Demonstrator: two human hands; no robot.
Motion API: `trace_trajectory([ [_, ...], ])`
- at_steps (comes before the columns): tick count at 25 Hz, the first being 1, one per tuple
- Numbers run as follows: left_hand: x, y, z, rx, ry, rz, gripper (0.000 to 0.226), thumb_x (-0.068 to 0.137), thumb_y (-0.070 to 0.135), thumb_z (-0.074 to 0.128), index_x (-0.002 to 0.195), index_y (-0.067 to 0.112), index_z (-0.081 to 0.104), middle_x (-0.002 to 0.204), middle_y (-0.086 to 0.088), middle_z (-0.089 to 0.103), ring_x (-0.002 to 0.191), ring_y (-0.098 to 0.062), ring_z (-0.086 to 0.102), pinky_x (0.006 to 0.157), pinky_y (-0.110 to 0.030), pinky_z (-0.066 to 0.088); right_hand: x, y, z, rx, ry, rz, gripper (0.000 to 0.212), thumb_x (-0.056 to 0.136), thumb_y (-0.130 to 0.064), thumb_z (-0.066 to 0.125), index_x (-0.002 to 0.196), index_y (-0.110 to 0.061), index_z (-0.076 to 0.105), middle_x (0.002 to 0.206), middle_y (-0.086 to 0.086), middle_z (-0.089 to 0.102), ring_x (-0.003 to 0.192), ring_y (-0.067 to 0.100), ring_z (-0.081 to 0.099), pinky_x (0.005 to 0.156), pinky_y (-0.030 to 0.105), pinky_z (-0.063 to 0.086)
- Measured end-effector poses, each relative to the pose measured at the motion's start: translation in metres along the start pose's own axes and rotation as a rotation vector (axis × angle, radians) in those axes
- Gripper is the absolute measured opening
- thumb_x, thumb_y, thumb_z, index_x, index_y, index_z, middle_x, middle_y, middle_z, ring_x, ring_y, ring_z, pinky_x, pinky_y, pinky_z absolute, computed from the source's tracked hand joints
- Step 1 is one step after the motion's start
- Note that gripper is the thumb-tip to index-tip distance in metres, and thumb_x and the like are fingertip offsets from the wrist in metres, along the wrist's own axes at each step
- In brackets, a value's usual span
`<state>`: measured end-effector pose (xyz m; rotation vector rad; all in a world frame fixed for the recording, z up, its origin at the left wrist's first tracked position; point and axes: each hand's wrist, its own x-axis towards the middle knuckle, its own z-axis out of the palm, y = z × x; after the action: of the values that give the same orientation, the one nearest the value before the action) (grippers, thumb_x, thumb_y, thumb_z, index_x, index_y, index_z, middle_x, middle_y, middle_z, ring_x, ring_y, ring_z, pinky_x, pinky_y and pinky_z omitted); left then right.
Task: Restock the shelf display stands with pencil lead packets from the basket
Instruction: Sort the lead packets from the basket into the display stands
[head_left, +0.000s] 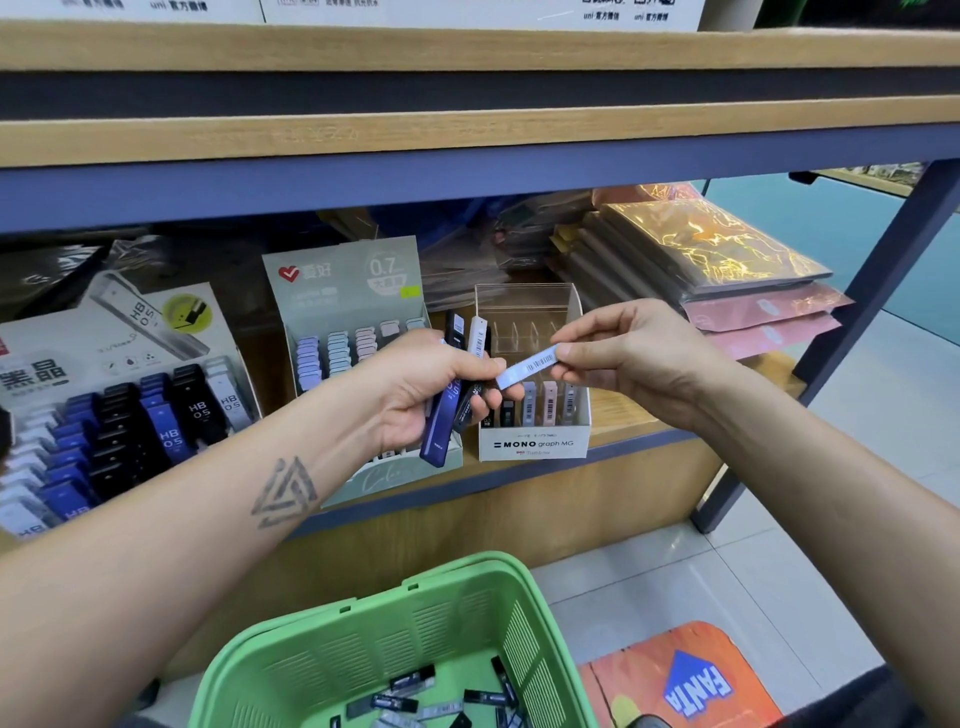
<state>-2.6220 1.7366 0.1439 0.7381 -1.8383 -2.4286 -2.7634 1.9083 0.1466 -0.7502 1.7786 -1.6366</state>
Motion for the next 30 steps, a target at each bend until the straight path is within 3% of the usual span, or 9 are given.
trace_trajectory([
  [7,0.002,0.002,-0.003,-0.047,0.023,-0.010,0.014,0.095,-0.002,0.058,0.105,-0.013,0.060,0.101,-0.032,0.069,0.056,-0.013,0.058,0.045,-0.016,0.048,0.000,0.003,-0.004,-0.035,-0.027,0.037,0.014,0.084,0.008,0.072,0.098,0.007,0.070,0.090,0.028,0.073,0.077,0.027,0.074,0.072,0.029,0.063],
  [13,0.001,0.003,-0.005,-0.049,0.046,-0.011,0.013,0.096,-0.003,0.057,0.104,-0.013,0.059,0.097,-0.031,0.069,0.056,-0.013,0.055,0.044,-0.015,0.046,-0.002,0.004,-0.006,-0.028,-0.118,0.047,0.033,0.078,0.019,0.071,0.108,0.005,0.069,0.098,0.030,0.072,0.090,0.034,0.075,0.075,0.031,0.062],
  [20,0.000,0.002,-0.003,0.039,0.090,0.012,0.011,0.094,-0.005,0.059,0.102,-0.013,0.057,0.107,-0.037,0.067,0.056,-0.017,0.058,0.043,-0.018,0.047,0.000,0.004,-0.003,0.008,0.073,-0.070,0.018,0.082,0.008,0.073,0.100,0.005,0.072,0.095,0.026,0.074,0.088,0.032,0.074,0.085,0.036,0.062],
  [26,-0.004,0.000,-0.007,0.065,0.119,0.052,0.005,0.092,-0.007,0.062,0.095,-0.010,0.059,0.097,-0.030,0.063,0.056,-0.018,0.058,0.043,-0.018,0.046,0.009,0.022,0.006,-0.887,0.260,-0.330,0.012,0.087,-0.013,0.077,0.099,-0.015,0.077,0.088,-0.002,0.075,0.082,0.012,0.071,0.082,0.032,0.058],
  [30,-0.007,0.001,-0.006,0.074,0.090,0.054,0.004,0.092,-0.007,0.061,0.089,-0.008,0.060,0.096,-0.030,0.065,0.057,-0.019,0.058,0.044,-0.019,0.046,0.011,0.045,0.022,-0.990,0.257,-0.377,0.010,0.091,-0.014,0.073,0.099,-0.017,0.077,0.092,0.002,0.075,0.086,0.017,0.069,0.083,0.033,0.056],
])
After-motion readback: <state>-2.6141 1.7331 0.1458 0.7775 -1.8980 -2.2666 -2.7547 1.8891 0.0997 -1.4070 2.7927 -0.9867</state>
